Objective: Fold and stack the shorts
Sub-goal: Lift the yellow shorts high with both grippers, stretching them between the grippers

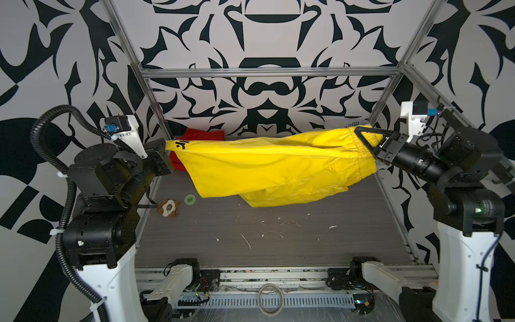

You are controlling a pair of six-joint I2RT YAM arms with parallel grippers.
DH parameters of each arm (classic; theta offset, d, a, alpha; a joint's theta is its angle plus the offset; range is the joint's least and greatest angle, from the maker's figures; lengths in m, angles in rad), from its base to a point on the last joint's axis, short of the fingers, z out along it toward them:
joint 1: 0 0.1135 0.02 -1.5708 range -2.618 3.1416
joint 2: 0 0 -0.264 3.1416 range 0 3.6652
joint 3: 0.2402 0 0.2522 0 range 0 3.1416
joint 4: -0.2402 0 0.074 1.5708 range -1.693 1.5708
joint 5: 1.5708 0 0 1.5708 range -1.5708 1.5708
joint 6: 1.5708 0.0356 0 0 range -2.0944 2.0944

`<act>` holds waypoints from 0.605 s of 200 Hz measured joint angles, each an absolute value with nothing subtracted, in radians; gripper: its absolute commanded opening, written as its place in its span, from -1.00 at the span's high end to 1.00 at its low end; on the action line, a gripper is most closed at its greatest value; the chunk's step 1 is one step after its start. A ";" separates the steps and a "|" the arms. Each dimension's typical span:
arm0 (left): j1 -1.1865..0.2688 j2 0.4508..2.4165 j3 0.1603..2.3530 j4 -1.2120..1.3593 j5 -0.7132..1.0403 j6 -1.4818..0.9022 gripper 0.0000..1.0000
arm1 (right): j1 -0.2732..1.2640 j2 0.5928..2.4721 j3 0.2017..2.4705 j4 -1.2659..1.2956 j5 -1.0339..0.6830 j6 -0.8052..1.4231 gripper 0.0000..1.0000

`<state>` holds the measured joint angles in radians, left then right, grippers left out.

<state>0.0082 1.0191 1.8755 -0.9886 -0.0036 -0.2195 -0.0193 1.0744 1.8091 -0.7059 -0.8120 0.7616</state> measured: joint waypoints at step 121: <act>0.054 1.638 2.223 -0.849 0.127 -0.220 1.00 | 0.120 1.959 2.496 -0.834 -0.654 0.612 1.00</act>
<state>0.0544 1.6379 2.2230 -0.8486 0.1272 -0.2195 0.1204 1.9587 2.4958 -0.8337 -0.6537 0.6125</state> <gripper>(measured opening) 0.051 0.067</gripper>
